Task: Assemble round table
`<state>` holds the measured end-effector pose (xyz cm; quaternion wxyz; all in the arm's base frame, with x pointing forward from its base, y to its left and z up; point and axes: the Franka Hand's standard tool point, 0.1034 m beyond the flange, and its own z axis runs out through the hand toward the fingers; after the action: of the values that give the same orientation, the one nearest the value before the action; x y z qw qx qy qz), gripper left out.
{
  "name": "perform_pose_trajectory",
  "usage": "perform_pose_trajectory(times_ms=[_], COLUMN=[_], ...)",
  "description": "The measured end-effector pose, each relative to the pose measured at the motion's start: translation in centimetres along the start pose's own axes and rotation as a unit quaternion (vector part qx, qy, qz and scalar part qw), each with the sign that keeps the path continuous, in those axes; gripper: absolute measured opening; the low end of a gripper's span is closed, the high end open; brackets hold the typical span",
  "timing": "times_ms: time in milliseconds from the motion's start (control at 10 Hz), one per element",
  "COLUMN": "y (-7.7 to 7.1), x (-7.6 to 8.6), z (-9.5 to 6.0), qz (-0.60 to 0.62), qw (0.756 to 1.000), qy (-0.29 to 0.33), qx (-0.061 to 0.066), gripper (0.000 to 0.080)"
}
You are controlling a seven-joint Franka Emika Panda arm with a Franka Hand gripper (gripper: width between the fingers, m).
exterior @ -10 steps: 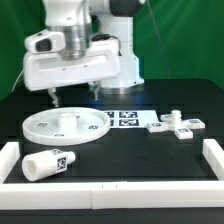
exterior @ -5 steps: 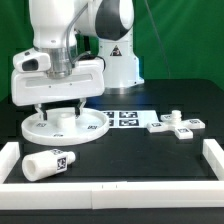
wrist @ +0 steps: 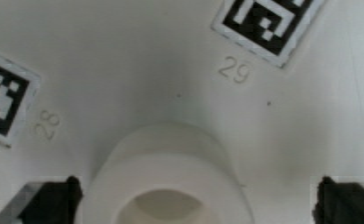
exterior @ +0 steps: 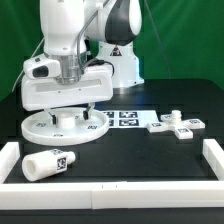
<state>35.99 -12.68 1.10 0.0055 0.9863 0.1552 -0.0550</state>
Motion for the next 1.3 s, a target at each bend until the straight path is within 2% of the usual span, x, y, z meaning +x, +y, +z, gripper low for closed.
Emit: perform_pose_trajectory(times_ms=[200,600,700,800,1000,1100,1200,1300], y=[0.0,0.1,-0.4,-1.4,-3.9,-4.4,-4.9,-5.7], x=[-0.1,0.1,1.1,2.8,7.5,9.2,10.8,12.0], z=[0.0,-0.1,-0.6,-1.7,-4.9,-6.1,-7.2,-7.8], qz=[0.001,-0.008,-0.007,0.003,0.003,0.011,0.035,0.043], qw=[1.0,1.0,1.0,1.0,1.0,1.0,0.999,0.999], qy=[0.0,0.002,0.001,0.0,-0.001,-0.007,-0.013,-0.01], qx=[0.0,-0.002,0.005,0.012,0.017,0.025,0.027,0.023], gripper=[0.0402,0.0404,0.0404,0.0404,0.0404,0.0406,0.0406,0.0406])
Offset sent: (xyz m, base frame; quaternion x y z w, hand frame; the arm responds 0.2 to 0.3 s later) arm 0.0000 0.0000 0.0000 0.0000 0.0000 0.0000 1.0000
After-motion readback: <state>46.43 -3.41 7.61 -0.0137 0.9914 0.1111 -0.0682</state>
